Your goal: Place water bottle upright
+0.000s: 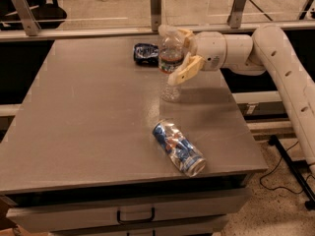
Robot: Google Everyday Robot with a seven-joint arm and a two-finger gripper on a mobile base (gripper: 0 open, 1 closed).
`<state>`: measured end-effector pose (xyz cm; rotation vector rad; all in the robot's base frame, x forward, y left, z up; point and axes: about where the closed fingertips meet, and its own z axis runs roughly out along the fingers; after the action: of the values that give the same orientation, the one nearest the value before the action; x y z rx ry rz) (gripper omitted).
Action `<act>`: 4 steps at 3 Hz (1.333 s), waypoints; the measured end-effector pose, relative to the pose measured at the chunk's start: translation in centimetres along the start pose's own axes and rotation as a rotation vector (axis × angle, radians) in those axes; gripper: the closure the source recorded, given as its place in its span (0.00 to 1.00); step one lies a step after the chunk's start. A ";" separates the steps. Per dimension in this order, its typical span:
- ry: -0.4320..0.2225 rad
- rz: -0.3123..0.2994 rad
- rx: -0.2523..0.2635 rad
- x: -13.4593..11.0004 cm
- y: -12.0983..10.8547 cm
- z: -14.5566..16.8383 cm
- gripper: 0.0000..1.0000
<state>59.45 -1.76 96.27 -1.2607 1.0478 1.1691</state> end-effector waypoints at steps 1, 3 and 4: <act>0.018 0.001 0.020 -0.2 0.1 -0.4 0.00; 0.174 -0.037 0.182 -6.4 4.0 -6.4 0.00; 0.280 -0.153 0.338 -13.0 7.8 -8.9 0.00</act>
Offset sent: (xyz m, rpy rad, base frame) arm -0.0340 -0.0779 0.0430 -0.1372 -0.0177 -0.1993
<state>50.46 -11.70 107.58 -1.2288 1.2696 0.6753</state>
